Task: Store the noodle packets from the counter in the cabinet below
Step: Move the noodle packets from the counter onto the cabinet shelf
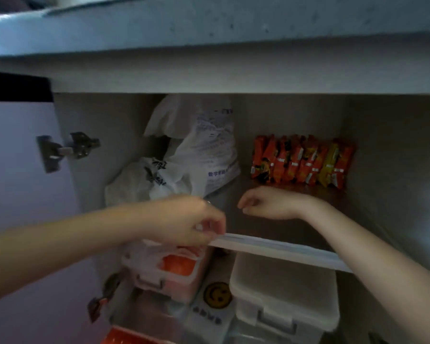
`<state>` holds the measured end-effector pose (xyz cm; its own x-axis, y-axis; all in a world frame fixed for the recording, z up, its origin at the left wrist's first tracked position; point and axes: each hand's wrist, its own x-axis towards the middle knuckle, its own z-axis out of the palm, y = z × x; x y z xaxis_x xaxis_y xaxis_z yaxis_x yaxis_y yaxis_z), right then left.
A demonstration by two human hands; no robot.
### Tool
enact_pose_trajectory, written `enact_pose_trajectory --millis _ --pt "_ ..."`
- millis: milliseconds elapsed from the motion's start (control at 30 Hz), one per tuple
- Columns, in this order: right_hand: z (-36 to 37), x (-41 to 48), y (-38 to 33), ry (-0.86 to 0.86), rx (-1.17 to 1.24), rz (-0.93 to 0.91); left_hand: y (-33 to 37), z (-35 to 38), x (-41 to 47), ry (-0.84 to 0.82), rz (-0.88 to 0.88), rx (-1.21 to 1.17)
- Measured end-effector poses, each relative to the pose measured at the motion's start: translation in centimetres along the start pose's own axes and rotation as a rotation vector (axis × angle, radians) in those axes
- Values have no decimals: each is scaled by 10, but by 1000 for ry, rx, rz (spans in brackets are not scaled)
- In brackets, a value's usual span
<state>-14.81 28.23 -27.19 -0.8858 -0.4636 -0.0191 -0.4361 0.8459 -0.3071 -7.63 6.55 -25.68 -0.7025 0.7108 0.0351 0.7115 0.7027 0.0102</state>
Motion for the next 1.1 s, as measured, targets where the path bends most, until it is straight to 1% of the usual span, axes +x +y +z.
enact_pose_trajectory --millis 33,67,167,233,333,400,467,600,700,767,800,867,933,1000,1033,1100 --pt "-3 1 -18 -3 -15 -42 -5 -13 -9 -35 2 -30" --pt "-8 0 -37 -4 -23 -81 -10 -27 -18 -33 -13 -51" --pt "-25 -5 -94 -37 -86 -212 -21 -72 -43 89 -86 -142" --pt "-41 -11 -131 -64 -146 -276 -28 -106 -68 130 -116 -217" --pt "-62 -25 -174 -52 -235 -402 -36 -155 -104 159 -131 -271" --pt "-83 -33 -203 -15 -200 -488 -45 -189 -122 227 -168 -343" --pt "-106 -33 -228 98 -142 -550 -61 -218 -131 362 -200 -370" --pt "-159 -15 -260 411 -126 -609 -106 -255 -127 622 -303 -364" --pt "-186 4 -271 511 -79 -610 -140 -259 -109 797 -418 -343" --pt "-201 23 -277 525 -83 -583 -167 -254 -98 864 -512 -316" --pt "-209 35 -277 512 -121 -530 -178 -251 -94 840 -568 -312" --pt "-228 62 -274 452 -286 -358 -191 -249 -88 725 -664 -310" --pt "-243 88 -268 362 -446 -175 -198 -251 -85 644 -682 -265" --pt "-248 111 -265 268 -546 -56 -199 -252 -85 612 -696 -216" --pt "-248 123 -266 249 -565 -20 -199 -252 -86 604 -703 -202" --pt "-247 144 -265 281 -566 23 -201 -251 -86 589 -704 -188"
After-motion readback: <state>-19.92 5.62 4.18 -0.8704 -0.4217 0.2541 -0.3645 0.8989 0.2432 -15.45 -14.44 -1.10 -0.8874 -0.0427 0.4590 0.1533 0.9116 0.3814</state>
